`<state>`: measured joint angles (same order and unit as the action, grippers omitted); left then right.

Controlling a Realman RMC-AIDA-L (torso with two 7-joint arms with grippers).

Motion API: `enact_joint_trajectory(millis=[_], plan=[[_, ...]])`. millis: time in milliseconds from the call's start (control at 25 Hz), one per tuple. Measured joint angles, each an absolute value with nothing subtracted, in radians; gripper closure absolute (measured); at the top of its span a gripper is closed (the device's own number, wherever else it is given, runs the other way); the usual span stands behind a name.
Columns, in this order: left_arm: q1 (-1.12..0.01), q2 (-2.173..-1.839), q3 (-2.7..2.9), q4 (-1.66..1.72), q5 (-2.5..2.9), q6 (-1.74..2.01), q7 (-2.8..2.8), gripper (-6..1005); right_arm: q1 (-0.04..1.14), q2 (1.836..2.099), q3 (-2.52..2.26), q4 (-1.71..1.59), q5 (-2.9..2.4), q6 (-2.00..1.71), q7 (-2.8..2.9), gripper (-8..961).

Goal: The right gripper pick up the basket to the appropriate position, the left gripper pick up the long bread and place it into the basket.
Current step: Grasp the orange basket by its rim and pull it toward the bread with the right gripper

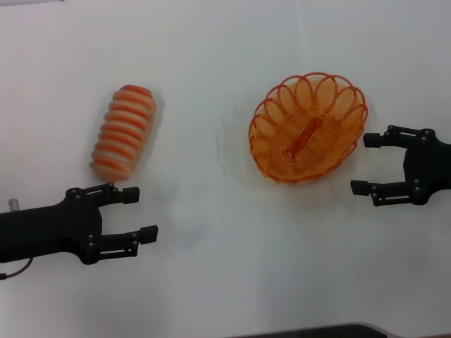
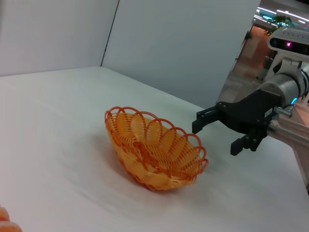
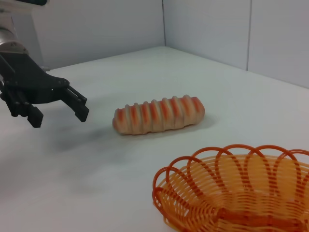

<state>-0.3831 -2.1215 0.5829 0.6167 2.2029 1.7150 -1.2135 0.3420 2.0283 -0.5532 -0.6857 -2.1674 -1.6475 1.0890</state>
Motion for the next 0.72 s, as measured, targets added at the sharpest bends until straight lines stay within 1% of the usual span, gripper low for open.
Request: enact_joint_trajectory(millis=[720], plan=[[-0.388,-2.123,0.575,0.616,2.192,1.714,-1.202,188,0.348,2.028,-0.523,-0.686,-2.145,-1.653,1.092,8]])
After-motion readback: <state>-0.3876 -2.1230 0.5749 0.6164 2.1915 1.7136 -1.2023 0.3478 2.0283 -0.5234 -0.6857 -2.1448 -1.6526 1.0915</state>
